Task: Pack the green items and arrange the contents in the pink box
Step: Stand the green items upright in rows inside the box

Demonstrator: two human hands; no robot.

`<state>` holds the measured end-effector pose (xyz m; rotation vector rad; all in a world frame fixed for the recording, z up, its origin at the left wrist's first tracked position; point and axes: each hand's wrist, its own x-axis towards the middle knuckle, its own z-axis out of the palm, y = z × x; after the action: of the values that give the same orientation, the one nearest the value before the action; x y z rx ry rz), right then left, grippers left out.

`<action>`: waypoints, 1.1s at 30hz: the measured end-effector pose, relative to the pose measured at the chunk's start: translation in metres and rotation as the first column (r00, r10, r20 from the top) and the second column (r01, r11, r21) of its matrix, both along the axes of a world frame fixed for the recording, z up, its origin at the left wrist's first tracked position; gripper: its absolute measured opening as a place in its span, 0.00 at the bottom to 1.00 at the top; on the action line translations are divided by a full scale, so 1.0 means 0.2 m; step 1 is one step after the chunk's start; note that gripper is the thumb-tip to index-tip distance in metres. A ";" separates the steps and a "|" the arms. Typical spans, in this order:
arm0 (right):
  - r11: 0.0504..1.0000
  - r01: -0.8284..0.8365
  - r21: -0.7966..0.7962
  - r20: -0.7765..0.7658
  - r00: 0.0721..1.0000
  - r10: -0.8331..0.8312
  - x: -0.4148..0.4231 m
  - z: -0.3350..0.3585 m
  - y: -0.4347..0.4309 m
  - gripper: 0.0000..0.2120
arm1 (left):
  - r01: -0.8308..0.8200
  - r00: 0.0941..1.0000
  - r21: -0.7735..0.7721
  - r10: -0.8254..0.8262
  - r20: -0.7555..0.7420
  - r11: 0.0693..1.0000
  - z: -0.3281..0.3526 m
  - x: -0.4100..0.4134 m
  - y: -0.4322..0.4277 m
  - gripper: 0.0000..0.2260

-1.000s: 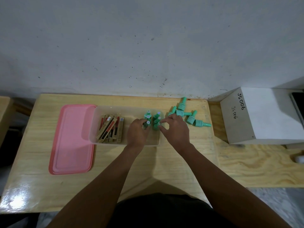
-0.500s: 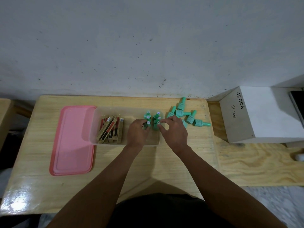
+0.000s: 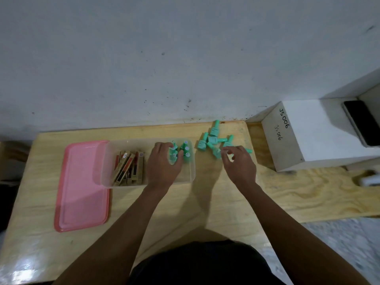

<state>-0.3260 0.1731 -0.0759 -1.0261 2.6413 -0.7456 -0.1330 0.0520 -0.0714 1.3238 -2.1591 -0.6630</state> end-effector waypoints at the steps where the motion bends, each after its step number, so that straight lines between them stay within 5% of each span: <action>1: 0.999 0.046 0.019 0.023 0.999 -0.047 -0.05 -0.02 0.04 0.10 | 0.030 0.999 -0.046 -0.031 -0.023 0.998 0.03 -0.03 0.01 0.14; 5: 0.979 0.139 0.149 0.109 0.982 -0.156 -0.25 -0.09 0.16 0.12 | 0.203 0.977 -0.025 -0.205 -0.066 0.979 0.14 -0.22 0.09 0.10; 8: 0.974 0.118 0.192 0.148 0.978 -0.148 -0.36 -0.12 0.19 0.14 | 0.294 0.956 0.303 -0.285 -0.075 0.907 0.14 -0.42 0.15 0.13; 11: 0.972 0.074 0.223 0.177 0.977 -0.115 -0.44 -0.16 0.18 0.17 | 0.157 0.979 0.620 -0.206 0.007 0.769 0.09 -0.62 0.21 0.23; 13: 0.964 0.000 0.267 0.148 0.988 -0.041 -0.47 -0.18 0.16 0.19 | 0.006 0.995 0.694 -0.076 0.071 0.720 0.01 -0.71 0.24 0.27; 20: 0.961 -0.104 0.255 0.124 0.990 0.074 -0.53 -0.23 0.13 0.23 | -0.317 0.948 0.662 0.218 0.231 0.679 -0.22 -0.82 0.21 0.28; 33: 0.934 -0.230 0.273 0.152 0.969 0.194 -0.55 -0.20 0.17 0.18 | -0.337 0.920 0.706 0.376 0.108 0.623 -0.20 -0.86 0.19 0.14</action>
<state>-0.4361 0.2070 -0.1167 -1.1174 2.3925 -0.3497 -0.3058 0.0899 -0.1111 2.0294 -1.5251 -1.4350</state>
